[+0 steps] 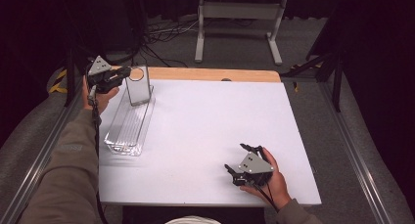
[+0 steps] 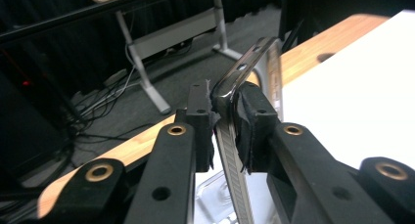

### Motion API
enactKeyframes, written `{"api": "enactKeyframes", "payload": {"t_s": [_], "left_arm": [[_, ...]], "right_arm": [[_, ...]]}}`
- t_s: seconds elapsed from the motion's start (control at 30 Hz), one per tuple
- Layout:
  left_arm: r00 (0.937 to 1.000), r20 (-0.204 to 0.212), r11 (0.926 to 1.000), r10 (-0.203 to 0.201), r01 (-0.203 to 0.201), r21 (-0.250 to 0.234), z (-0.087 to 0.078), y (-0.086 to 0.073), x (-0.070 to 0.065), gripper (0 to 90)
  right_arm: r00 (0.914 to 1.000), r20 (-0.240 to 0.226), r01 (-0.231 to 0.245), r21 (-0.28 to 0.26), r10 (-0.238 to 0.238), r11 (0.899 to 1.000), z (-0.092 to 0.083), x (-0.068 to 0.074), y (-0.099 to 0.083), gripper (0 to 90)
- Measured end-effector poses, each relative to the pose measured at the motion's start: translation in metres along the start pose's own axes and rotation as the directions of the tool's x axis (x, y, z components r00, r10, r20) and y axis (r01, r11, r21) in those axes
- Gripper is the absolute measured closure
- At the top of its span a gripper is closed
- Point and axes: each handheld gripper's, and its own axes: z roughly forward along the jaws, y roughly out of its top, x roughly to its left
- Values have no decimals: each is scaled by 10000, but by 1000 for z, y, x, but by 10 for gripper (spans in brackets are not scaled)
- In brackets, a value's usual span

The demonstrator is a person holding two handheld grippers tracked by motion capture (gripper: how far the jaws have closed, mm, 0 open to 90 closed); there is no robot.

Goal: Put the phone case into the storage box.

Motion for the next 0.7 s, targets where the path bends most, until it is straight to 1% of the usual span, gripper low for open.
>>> {"api": "enactKeyframes", "payload": {"t_s": [0.03,0.13,0.2,0.23,0.27,0.3,0.33,0.37,0.4,0.43,0.47,0.5,0.53,0.57,0.6,0.63,0.67,0.7], "left_arm": [[10000,35,10000,-39,39,26,1,-1,3,758],[10000,-76,9999,51,-50,120,3,-1,5,742],[9997,-238,9999,30,-26,156,6,-1,5,729],[9991,-402,9996,151,-142,223,7,-1,5,707],[9991,-402,9996,151,-142,223,7,-1,5,685],[9990,-436,9997,117,-107,211,9,-1,4,685],[9985,-530,9997,160,-149,211,9,0,4,672],[9983,-565,9996,165,-151,241,10,0,3,645],[9985,-536,9997,135,-124,219,10,0,3,632],[9981,-595,9996,168,-155,225,11,1,2,629],[9970,-740,9992,247,-223,336,11,2,1,612],[9963,-820,9991,268,-240,355,12,2,1,571],[9960,-868,9992,226,-198,338,12,3,1,552],[9940,-1087,9993,147,-107,369,11,4,0,512],[9940,-1087,9993,147,-107,369,11,4,0,468],[9929,-1181,9992,132,-88,382,11,4,1,468],[9913,-1306,9993,137,-89,372,11,5,1,439],[9911,-1325,9992,121,-70,385,11,5,0,412]], "right_arm": [[10000,-36,93,96,-93,9999,1,2,-1,182],[10000,4,89,138,-89,9999,0,4,-2,182],[10000,37,22,177,-22,9998,-2,4,-3,183],[10000,74,22,181,-23,9998,-2,4,-4,183],[10000,74,22,181,-23,9998,-2,4,-4,183],[10000,94,-5,193,3,9998,-4,4,-5,185],[9999,109,-41,184,39,9998,-5,4,-5,186],[9999,138,-11,185,9,9998,-6,4,-5,186],[9999,143,-25,178,23,9998,-7,4,-5,186],[9999,160,-3,163,0,9999,-7,4,-6,186],[9999,163,-29,160,27,9999,-8,4,-6,186],[9999,170,-31,163,28,9999,-8,4,-5,186],[9998,175,-39,154,36,9999,-8,4,-5,186],[9998,178,-21,131,19,9999,-9,4,-5,186],[9998,178,-21,131,19,9999,-9,4,-5,186],[9999,153,-22,125,20,9999,-9,4,-5,186],[9999,154,9,113,-11,9999,-9,4,-5,186],[9999,153,15,103,-17,9999,-9,4,-5,186]]}}
